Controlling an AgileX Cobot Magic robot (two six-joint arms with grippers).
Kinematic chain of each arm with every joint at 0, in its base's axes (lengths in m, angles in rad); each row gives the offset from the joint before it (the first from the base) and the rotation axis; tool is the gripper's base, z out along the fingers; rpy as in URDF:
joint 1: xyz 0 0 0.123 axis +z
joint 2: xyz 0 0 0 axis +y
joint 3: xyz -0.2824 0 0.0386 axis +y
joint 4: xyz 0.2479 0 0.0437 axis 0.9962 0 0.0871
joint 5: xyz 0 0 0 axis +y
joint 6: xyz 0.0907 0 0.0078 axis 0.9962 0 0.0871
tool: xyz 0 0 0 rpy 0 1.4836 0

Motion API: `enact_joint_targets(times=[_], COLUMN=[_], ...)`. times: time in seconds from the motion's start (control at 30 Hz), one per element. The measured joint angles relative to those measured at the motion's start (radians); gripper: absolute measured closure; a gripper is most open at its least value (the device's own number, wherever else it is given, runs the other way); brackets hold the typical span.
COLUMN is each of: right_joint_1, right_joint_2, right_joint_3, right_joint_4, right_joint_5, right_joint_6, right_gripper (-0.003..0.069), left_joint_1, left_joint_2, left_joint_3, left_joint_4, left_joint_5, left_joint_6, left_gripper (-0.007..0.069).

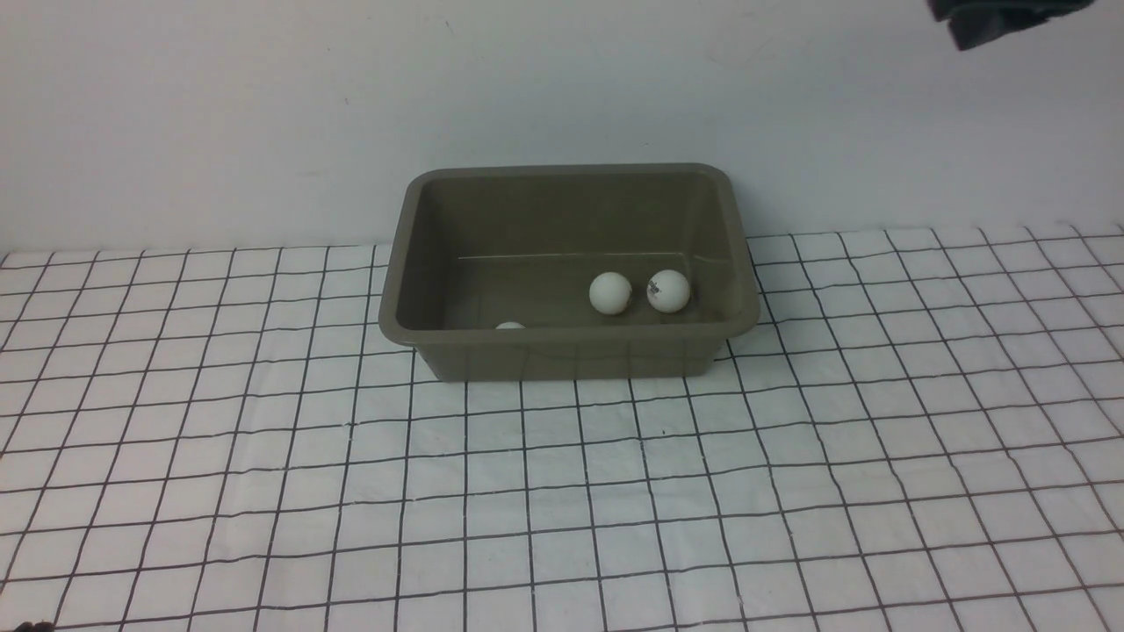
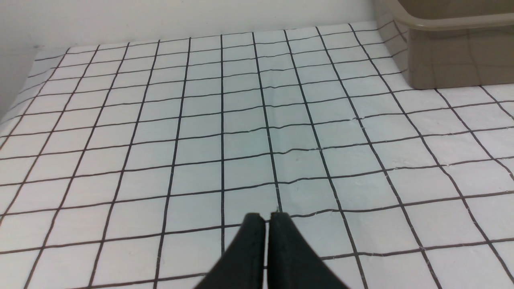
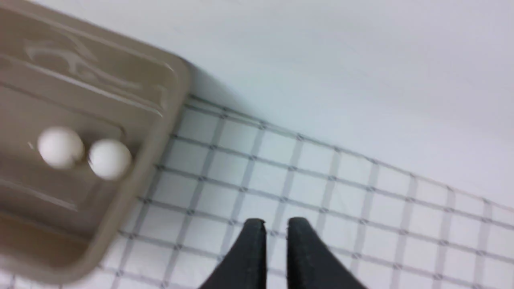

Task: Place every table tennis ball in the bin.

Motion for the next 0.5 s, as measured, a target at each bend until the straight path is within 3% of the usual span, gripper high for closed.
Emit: enact_joint_targets(times=[0.17,0.27,0.37,0.5], right_joint_1=[-0.086,-0.094,-0.094,-0.094], right_joint_2=[-0.285,-0.412,-0.632,-0.779], right_joint_3=[0.312,0.466,0.775,1.050], right_joint_4=[0.078,0.117,0.222,0.309], right_joint_5=[-0.150,-0.279,-0.475,-0.601], right_joint_6=[-0.051,-0.088,-0.159,-0.213], right_gripper=[0.0671,0.0673,0.0673,0.0673], left_joint_1=[0.000,0.000,0.000,0.000], left_joint_2=[0.000,0.000,0.000,0.000], left_joint_3=[0.000,0.000,0.000,0.000], left_joint_4=[0.000,0.000,0.000,0.000], left_joint_5=[0.000,0.000,0.000,0.000], left_joint_6=[0.000,0.000,0.000,0.000], left_gripper=[0.0629,0.0629,0.0629,0.0629])
